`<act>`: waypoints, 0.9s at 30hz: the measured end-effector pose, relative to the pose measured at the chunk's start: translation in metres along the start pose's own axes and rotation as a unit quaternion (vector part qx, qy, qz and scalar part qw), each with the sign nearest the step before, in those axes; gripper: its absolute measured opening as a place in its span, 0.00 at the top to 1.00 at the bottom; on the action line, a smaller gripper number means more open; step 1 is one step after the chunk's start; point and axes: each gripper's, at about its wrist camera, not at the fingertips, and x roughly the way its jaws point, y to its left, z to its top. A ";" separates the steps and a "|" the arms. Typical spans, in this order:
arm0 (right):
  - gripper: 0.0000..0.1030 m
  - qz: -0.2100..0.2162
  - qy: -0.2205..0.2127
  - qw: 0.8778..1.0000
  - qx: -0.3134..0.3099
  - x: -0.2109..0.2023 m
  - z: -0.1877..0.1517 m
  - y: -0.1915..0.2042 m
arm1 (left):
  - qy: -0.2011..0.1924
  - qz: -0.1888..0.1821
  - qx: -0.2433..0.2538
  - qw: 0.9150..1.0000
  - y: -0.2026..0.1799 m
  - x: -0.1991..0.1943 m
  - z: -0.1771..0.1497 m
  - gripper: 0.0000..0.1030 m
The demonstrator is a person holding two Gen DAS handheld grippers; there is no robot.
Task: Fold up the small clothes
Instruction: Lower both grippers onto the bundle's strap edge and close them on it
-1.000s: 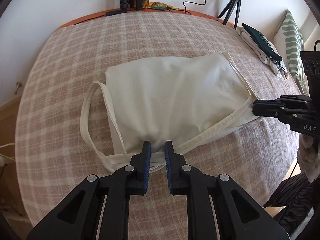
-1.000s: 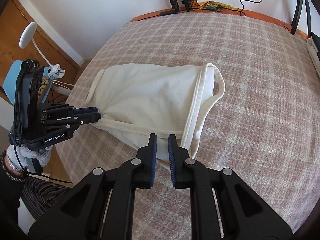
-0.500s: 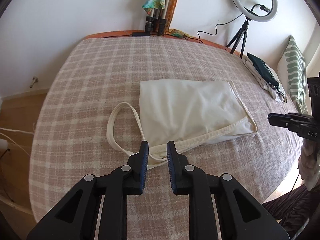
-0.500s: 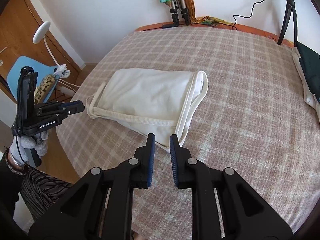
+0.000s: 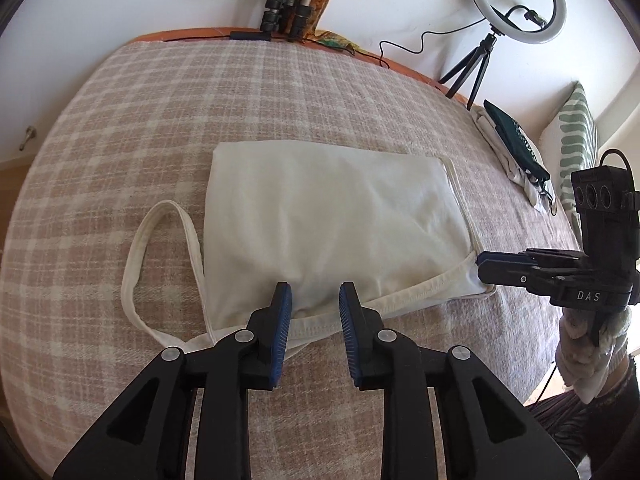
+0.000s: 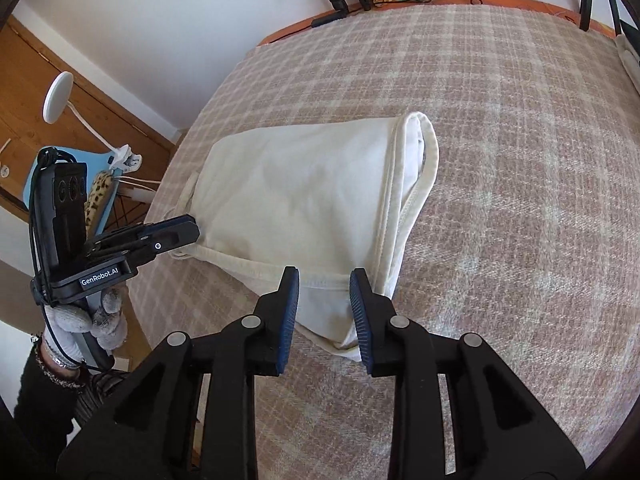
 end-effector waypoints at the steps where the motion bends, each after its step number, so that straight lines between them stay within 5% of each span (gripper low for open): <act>1: 0.73 0.015 0.018 1.000 -0.008 -0.002 -0.006 0.001 | 0.002 0.011 0.015 1.000 -0.005 0.000 -0.003 0.78; 4: 0.73 0.005 -0.007 1.000 -0.019 -0.021 -0.015 0.004 | -0.003 0.024 0.036 0.999 -0.010 -0.004 -0.007 0.78; 9: 0.65 -0.012 -0.082 0.995 0.047 -0.036 -0.002 -0.024 | -0.002 0.023 0.033 0.999 -0.008 -0.003 -0.007 0.78; 13: 0.65 0.057 -0.111 0.991 0.053 -0.032 0.012 -0.024 | -0.002 0.025 0.033 0.999 -0.009 -0.001 -0.005 0.78; 22: 0.65 -0.009 -0.022 1.000 0.020 0.016 0.017 -0.008 | 0.001 0.026 0.031 0.999 -0.007 0.003 -0.003 0.78; 27: 0.65 0.046 0.017 0.999 -0.016 -0.002 -0.015 -0.006 | 0.005 0.029 0.029 0.999 0.002 -0.004 -0.007 0.78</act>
